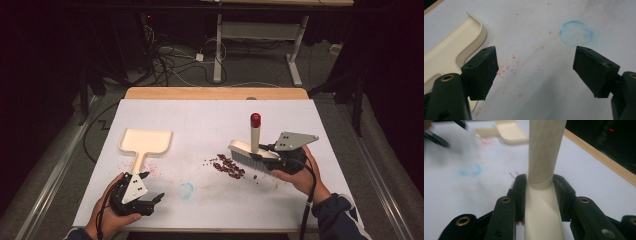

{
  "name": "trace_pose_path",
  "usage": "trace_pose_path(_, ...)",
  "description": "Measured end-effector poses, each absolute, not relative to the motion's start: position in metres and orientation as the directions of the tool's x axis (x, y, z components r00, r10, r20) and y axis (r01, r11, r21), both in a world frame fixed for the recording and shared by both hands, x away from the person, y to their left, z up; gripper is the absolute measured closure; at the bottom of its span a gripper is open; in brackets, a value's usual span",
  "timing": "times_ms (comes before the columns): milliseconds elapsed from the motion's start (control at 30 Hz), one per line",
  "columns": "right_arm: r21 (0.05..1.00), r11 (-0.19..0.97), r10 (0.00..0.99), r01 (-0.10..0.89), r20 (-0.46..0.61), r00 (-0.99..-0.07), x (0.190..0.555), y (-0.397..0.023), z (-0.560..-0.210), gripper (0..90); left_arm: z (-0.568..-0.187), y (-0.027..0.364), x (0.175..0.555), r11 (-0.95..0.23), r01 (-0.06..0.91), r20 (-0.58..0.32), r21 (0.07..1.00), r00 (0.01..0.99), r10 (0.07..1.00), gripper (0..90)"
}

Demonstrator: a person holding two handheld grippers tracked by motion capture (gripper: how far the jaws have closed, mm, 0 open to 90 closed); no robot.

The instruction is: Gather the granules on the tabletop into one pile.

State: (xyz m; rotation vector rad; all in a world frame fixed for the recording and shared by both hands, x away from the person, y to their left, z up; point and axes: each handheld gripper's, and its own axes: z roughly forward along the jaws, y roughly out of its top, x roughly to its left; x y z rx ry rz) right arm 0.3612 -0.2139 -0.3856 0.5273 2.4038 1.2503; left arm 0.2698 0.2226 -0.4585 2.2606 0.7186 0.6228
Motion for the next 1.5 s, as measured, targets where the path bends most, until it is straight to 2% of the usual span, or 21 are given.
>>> trace_pose_path(133,0.833,0.504,0.625,0.23,-0.168,-0.762,0.369,-0.211,-0.396,67.6,-0.457,0.218,0.271,-0.632,0.301,0.244,0.714,0.739,0.628,19.4)
trace_pose_path(200,0.812,0.519,0.693,0.266,-0.219,-0.687,0.368,-0.206,-0.401,67.6,-0.457,0.217,0.272,-0.632,0.298,0.244,0.716,0.741,0.626,19.4)
trace_pose_path(300,0.796,0.537,0.718,0.278,-0.258,-0.647,0.356,-0.204,-0.405,67.6,-0.458,0.218,0.273,-0.631,0.3,0.24,0.715,0.743,0.625,19.3)
trace_pose_path(500,0.826,0.411,0.838,0.386,-0.175,-0.517,0.327,-0.206,-0.416,67.6,-0.457,0.216,0.272,-0.632,0.287,0.24,0.72,0.751,0.615,19.5)
trace_pose_path(633,0.821,0.394,0.847,0.413,-0.15,-0.511,0.313,-0.205,-0.423,67.6,-0.455,0.214,0.272,-0.635,0.275,0.244,0.722,0.757,0.606,19.6)
trace_pose_path(700,0.805,0.423,0.835,0.415,-0.169,-0.523,0.309,-0.203,-0.422,67.6,-0.455,0.213,0.273,-0.633,0.277,0.239,0.722,0.759,0.605,19.6)
trace_pose_path(900,0.776,0.45,0.822,0.441,-0.167,-0.545,0.313,-0.191,-0.419,67.7,-0.456,0.21,0.277,-0.642,0.277,0.238,0.715,0.767,0.596,20.3)
trace_pose_path(1233,0.809,0.381,0.874,0.447,-0.157,-0.459,0.316,-0.153,-0.427,67.7,-0.455,0.209,0.278,-0.639,0.282,0.24,0.715,0.76,0.604,20.7)
trace_pose_path(1500,0.846,0.35,0.902,0.403,-0.189,-0.388,0.321,-0.115,-0.436,67.7,-0.455,0.209,0.278,-0.637,0.278,0.238,0.719,0.762,0.602,20.7)
